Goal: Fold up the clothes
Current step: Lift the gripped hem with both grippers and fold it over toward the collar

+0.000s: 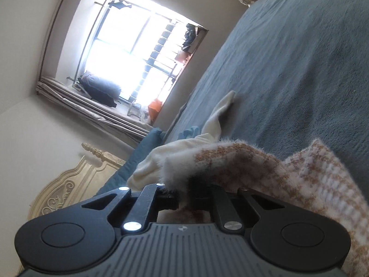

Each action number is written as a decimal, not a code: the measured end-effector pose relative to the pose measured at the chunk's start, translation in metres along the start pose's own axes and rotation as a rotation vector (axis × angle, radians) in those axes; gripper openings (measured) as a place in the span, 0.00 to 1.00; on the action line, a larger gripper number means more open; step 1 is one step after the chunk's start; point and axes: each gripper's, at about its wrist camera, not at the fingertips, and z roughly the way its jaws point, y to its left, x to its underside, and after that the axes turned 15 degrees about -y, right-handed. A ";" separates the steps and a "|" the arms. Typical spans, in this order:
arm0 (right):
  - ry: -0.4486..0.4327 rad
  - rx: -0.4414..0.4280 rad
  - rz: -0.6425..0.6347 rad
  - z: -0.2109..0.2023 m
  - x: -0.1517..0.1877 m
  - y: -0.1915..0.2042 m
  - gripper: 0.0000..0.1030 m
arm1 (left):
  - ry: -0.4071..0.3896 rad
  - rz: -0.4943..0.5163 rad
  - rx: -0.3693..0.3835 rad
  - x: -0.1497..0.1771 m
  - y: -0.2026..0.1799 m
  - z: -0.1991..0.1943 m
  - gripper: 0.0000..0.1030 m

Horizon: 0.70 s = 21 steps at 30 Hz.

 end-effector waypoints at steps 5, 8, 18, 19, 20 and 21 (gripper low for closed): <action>0.038 0.052 0.068 0.044 0.014 -0.036 0.09 | 0.030 -0.051 -0.071 0.013 0.032 0.023 0.08; 0.047 0.029 0.074 0.050 0.013 -0.035 0.09 | 0.007 -0.027 -0.042 0.005 0.025 0.016 0.08; 0.152 0.113 0.174 0.102 0.012 -0.071 0.35 | 0.060 0.043 -0.101 0.002 0.025 0.030 0.16; 0.161 0.090 0.178 0.096 0.008 -0.067 0.50 | 0.065 0.037 -0.090 -0.001 0.023 0.026 0.25; 0.165 0.074 0.174 0.089 0.003 -0.062 0.57 | 0.069 0.030 -0.079 -0.005 0.020 0.021 0.29; 0.154 0.084 0.145 0.079 -0.002 -0.055 0.69 | 0.054 0.030 -0.071 -0.009 0.017 0.016 0.35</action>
